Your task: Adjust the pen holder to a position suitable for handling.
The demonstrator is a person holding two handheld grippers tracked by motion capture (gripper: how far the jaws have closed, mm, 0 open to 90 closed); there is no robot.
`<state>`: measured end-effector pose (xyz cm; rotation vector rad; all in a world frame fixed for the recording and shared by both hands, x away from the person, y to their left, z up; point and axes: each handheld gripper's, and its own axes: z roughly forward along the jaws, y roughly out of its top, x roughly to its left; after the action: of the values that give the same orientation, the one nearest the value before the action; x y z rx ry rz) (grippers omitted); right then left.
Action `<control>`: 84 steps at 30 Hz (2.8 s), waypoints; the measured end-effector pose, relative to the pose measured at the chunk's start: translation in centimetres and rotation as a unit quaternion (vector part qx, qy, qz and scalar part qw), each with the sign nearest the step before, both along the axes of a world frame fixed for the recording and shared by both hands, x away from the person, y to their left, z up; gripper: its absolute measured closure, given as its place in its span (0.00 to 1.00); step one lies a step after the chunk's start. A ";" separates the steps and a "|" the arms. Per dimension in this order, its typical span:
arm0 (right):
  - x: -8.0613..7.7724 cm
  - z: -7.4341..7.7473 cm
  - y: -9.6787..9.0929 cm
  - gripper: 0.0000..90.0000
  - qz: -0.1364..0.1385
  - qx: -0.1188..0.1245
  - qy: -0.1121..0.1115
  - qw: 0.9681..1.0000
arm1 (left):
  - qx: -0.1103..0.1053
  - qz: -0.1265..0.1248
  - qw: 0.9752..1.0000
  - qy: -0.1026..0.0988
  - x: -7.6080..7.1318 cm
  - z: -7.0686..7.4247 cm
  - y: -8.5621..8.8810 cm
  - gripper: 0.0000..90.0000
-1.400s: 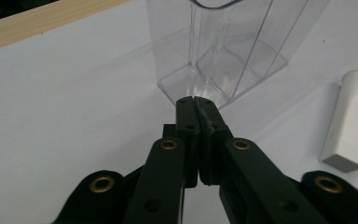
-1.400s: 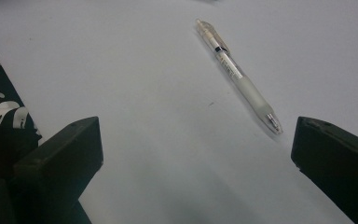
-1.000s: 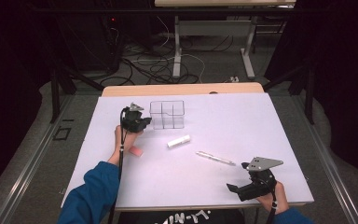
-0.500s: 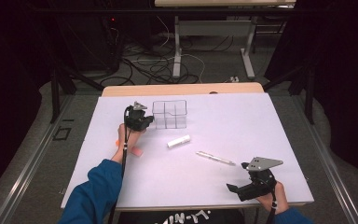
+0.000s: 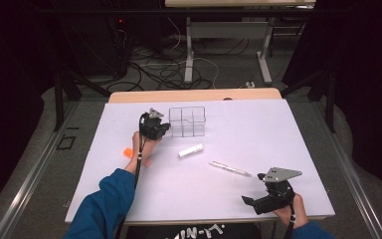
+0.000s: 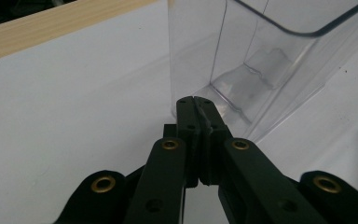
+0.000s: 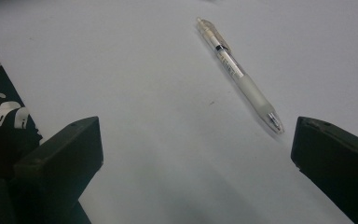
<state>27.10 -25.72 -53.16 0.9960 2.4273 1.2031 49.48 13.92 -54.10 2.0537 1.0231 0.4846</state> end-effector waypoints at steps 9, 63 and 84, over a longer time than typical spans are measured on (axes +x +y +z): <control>0.0 0.0 0.0 0.02 0.000 -0.005 0.004 1.000 | 0.003 -0.002 1.000 -0.003 0.2 -0.3 -1.0 1.00; -0.1 0.0 -0.1 0.02 0.002 -0.003 0.000 1.000 | 0.060 -0.056 0.995 0.058 -12.9 1.5 3.0 0.14; 0.0 -0.2 0.1 0.03 0.002 -0.008 0.005 1.000 | 0.074 -0.059 0.994 0.057 -18.5 1.3 5.6 0.08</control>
<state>27.14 -25.61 -53.35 0.9945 2.4433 1.1822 30.96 19.50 -52.77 2.2819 0.9499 0.3951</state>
